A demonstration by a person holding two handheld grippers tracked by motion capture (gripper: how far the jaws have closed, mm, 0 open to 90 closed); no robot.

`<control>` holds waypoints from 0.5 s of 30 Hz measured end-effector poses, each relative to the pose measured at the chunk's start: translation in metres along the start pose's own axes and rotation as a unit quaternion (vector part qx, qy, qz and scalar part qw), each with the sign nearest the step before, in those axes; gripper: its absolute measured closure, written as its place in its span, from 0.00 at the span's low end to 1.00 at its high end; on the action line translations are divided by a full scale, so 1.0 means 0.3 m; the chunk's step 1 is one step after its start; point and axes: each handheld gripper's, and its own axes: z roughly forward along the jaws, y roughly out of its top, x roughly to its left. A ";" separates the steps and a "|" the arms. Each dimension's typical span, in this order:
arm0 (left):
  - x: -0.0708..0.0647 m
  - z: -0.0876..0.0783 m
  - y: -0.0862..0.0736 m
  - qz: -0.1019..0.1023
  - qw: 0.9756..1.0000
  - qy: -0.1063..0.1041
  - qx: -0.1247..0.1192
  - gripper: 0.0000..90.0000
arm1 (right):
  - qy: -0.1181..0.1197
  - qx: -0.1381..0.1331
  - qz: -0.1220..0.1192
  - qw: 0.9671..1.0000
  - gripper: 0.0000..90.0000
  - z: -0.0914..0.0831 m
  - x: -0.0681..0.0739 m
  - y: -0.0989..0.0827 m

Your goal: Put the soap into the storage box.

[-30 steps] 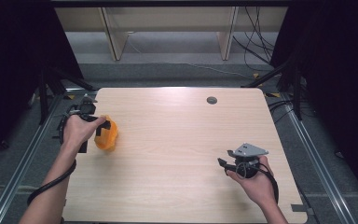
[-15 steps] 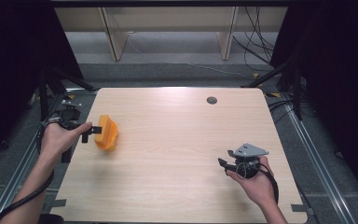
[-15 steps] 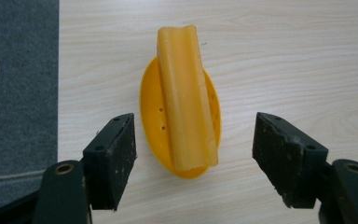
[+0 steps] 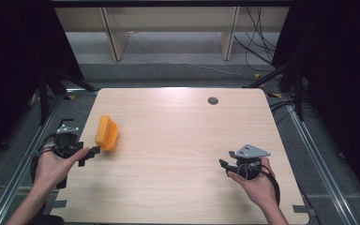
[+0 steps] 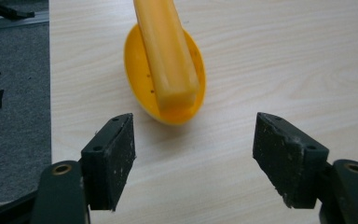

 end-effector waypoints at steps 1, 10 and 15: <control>0.000 0.000 0.000 0.000 1.000 0.000 0.000 0.32 | 0.000 0.000 0.000 1.000 0.54 0.000 0.000 0.000; -0.016 0.008 -0.122 0.009 1.000 -0.008 -0.007 0.33 | 0.005 0.008 0.011 1.000 0.54 -0.006 0.005 0.000; -0.013 0.038 -0.201 0.013 1.000 0.003 -0.006 0.33 | 0.004 0.005 0.003 1.000 0.54 -0.004 0.003 0.001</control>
